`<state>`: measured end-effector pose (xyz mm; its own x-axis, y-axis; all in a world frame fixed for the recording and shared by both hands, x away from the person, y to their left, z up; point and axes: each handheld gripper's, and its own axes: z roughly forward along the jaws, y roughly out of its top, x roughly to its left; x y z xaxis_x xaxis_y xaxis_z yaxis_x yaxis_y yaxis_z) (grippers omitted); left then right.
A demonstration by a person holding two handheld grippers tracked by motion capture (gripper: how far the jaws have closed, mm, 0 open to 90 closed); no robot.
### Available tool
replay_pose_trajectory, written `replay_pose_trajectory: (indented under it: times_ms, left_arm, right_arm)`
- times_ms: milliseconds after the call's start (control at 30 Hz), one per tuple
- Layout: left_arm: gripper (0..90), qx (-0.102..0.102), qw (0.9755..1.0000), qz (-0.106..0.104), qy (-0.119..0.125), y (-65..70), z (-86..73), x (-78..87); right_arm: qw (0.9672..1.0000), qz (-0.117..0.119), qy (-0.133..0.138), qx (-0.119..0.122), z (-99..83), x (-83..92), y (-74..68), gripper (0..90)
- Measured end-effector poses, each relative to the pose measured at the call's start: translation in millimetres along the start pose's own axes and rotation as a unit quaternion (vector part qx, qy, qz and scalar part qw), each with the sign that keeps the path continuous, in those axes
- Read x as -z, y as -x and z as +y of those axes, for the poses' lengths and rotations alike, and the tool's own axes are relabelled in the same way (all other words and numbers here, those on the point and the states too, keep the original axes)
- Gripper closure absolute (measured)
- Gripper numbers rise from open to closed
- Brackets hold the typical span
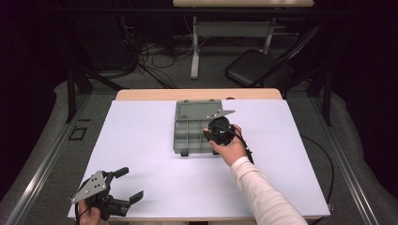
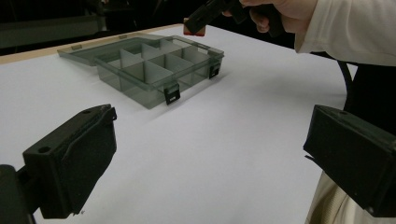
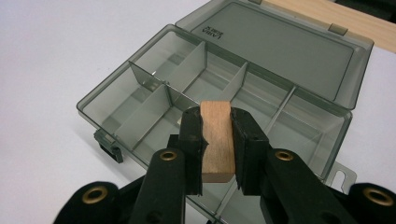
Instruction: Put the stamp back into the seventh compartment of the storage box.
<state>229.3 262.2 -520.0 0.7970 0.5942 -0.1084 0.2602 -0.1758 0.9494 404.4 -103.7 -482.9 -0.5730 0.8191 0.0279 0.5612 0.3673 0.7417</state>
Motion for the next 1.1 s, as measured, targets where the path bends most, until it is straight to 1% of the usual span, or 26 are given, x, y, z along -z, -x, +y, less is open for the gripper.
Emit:
replay_pose_trajectory:
  times_ms: [33, 100, 167, 200, 433, 567, 667, 700, 733, 800, 867, 900, 1000, 1033, 1100]
  left_arm:
    - [2.2, 0.000, 1.0000, 0.000, 0.000, -0.1, 0.0, 0.0]
    - [2.2, 0.000, 1.0000, 0.000, 0.000, -0.1, 0.0, 0.0]
    - [2.2, 0.000, 1.0000, 0.000, 0.000, 0.0, 0.0, 0.0]
    - [2.2, 0.000, 1.0000, 0.000, 0.000, 0.0, 0.0, 0.0]
    - [2.2, 0.000, 1.0000, 0.000, -0.001, -0.1, 0.0, 0.0]
    - [2.2, 0.000, 1.0000, 0.000, -0.001, -0.4, -0.1, 0.2]
    - [2.2, 0.000, 1.0000, -0.001, -0.001, -0.4, -0.1, 0.2]
    - [2.2, 0.000, 1.0000, -0.001, -0.001, -0.4, -0.1, 0.3]
    - [2.2, 0.000, 1.0000, -0.001, -0.001, -0.4, -0.1, 0.3]
    - [2.2, 0.000, 1.0000, -0.001, -0.001, -0.4, -0.1, 0.3]
    - [2.2, 0.000, 1.0000, -0.001, -0.002, -0.4, -0.1, 0.2]
    - [2.2, -0.001, 1.0000, -0.001, -0.002, -0.3, -0.1, 0.2]
    - [2.2, -0.001, 1.0000, -0.001, -0.001, -0.4, -0.2, 0.1]
    - [2.2, 0.000, 1.0000, -0.001, -0.001, -0.4, -0.2, 0.1]
    - [2.2, 0.000, 1.0000, 0.000, -0.001, -0.4, -0.2, 0.1]
  right_arm:
    - [1.0000, 0.002, -0.007, 0.001, 0.0, -0.9, 0.7, 75.7]
    - [1.0000, 0.000, -0.007, 0.001, -0.5, -3.3, 1.0, 75.7]
    - [0.9999, -0.001, -0.015, 0.002, -1.0, -5.7, 1.5, 75.7]
    - [0.9999, -0.002, -0.014, 0.002, -1.4, -7.0, 1.7, 75.7]
    - [0.9994, -0.006, -0.032, 0.009, -3.7, -15.2, 2.3, 75.7]
    - [0.9993, -0.006, -0.035, 0.012, -5.5, -20.5, 3.0, 75.7]
    - [0.9990, -0.004, -0.043, 0.012, -6.3, -22.8, 3.2, 75.7]
    - [0.9992, -0.004, -0.039, 0.012, -7.2, -24.8, 3.1, 75.6]
    - [0.9988, -0.003, -0.046, 0.012, -7.1, -24.8, 3.1, 75.7]
    - [0.9989, -0.005, -0.045, 0.012, -8.0, -26.7, 2.4, 75.7]
    - [0.9983, -0.006, -0.056, 0.014, -7.8, -27.1, 2.0, 75.7]
    - [0.9988, -0.003, -0.047, 0.013, -8.9, -29.3, 1.8, 75.7]
    - [0.9986, -0.004, -0.050, 0.015, -9.9, -32.5, 1.2, 75.6]
    - [0.9981, -0.007, -0.060, 0.016, -9.8, -32.7, 1.1, 75.7]
    - [0.9984, -0.005, -0.055, 0.014, -10.8, -35.4, 1.1, 75.7]
